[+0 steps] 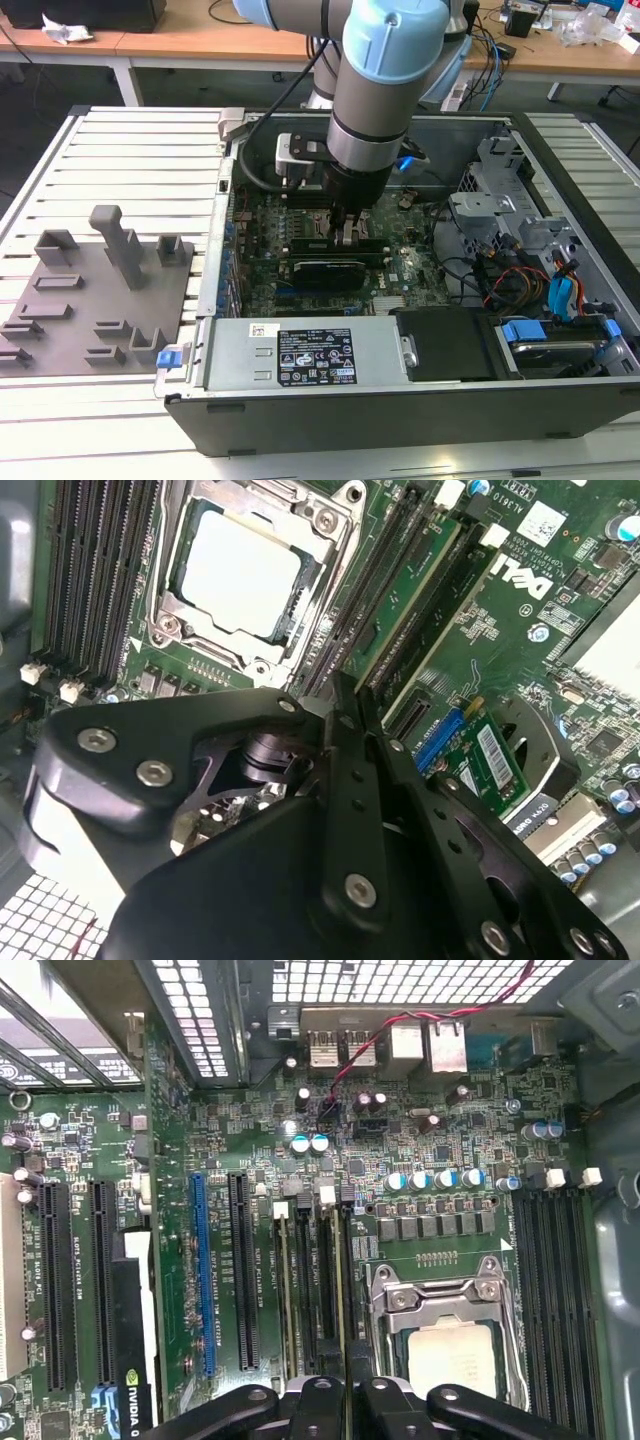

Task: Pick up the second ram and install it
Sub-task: 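Insert the second ram into the second slot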

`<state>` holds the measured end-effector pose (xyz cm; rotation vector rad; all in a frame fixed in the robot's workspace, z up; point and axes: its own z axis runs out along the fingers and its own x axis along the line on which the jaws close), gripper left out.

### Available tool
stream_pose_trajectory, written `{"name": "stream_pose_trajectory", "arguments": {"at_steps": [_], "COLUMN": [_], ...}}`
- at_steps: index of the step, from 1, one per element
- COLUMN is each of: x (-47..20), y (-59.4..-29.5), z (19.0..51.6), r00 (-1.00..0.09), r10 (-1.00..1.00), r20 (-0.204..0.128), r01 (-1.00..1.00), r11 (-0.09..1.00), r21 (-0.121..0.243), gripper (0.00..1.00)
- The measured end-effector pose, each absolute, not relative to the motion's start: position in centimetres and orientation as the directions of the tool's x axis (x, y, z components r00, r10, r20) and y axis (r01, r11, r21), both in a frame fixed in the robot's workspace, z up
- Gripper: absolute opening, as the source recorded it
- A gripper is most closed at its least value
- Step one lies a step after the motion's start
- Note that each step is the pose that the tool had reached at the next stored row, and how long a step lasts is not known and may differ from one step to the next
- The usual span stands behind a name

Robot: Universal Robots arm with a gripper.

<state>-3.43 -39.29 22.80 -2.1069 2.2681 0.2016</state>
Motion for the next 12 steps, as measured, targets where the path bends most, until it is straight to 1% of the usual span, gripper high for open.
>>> {"name": "stream_pose_trajectory", "arguments": {"at_steps": [5,7,12], "x": [-3.44,-3.44,-3.44], "y": [-39.29,-39.30,-39.29], "z": [23.15,23.16,23.07], "r00": [-0.077,-0.077,-0.076], "r10": [-0.990,-0.991,-0.991], "r20": [-0.116,-0.108,-0.107], "r01": [-0.995,-0.995,-0.995], "r11": [0.070,0.070,0.069], "r21": [0.068,0.068,0.068], "gripper": [0.13,0.13,0.13]}}
